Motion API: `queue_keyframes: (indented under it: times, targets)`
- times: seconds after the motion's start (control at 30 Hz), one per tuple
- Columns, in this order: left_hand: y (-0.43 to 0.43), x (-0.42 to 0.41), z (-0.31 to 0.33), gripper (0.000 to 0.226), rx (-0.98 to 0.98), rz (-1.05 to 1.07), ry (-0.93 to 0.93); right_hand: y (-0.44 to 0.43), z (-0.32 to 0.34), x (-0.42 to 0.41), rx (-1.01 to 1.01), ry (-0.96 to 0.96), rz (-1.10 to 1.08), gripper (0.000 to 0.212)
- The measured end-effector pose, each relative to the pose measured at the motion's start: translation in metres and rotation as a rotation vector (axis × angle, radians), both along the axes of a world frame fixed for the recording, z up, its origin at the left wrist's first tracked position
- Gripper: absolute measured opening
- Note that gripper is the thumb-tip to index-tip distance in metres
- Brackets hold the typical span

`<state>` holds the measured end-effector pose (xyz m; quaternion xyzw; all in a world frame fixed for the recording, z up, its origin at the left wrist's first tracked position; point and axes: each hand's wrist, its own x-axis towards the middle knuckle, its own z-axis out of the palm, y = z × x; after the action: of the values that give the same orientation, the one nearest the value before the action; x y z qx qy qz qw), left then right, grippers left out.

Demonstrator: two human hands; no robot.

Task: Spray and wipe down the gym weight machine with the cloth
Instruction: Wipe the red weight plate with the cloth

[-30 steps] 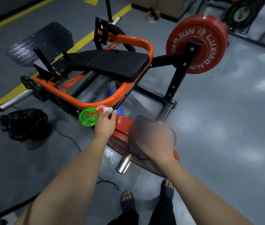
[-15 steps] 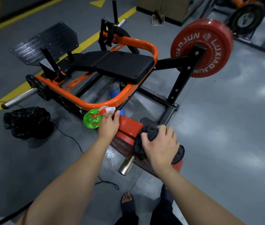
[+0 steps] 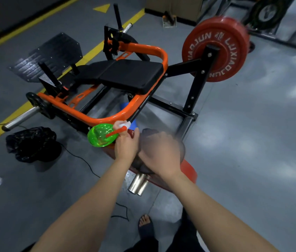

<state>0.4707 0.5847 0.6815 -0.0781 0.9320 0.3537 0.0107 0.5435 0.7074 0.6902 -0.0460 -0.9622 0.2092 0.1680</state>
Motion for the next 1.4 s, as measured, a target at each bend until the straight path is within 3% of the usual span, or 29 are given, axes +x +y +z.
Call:
queue_keyframes:
  times: [0.2, 0.37, 0.5, 0.63, 0.77, 1.13, 1.27, 1.4]
  targets:
    - [0.007, 0.005, -0.003, 0.049, -0.093, 0.064, 0.030, 0.054, -0.035, 0.060, -0.286, 0.055, -0.257, 0.037]
    - [0.008, -0.003, -0.005, 0.046, -0.074, 0.053, 0.040, 0.013, -0.007, 0.022, -0.112, -0.103, -0.497, 0.050]
    - [-0.001, -0.011, -0.010, 0.047, -0.010, 0.053, -0.009, -0.015, 0.010, -0.011, 0.013, -0.144, -0.274, 0.053]
    - [-0.010, -0.016, -0.006, 0.039, 0.012, 0.021, -0.019, -0.008, 0.005, -0.014, -0.018, -0.091, -0.154, 0.050]
    - [-0.018, -0.022, -0.008, 0.030, 0.018, 0.012, -0.019, -0.004, 0.001, -0.012, -0.004, -0.042, -0.142, 0.047]
    - [-0.041, -0.045, -0.026, 0.033, 0.094, -0.005, -0.089, -0.029, 0.017, -0.046, 0.084, -0.292, -0.111, 0.057]
    - [-0.050, -0.051, -0.030, 0.033, 0.103, -0.016, -0.081, -0.020, 0.013, -0.036, 0.057, -0.178, 0.052, 0.051]
    - [-0.045, -0.044, -0.020, 0.036, -0.038, -0.092, -0.079, 0.001, 0.010, -0.007, -0.006, -0.135, 0.141, 0.050]
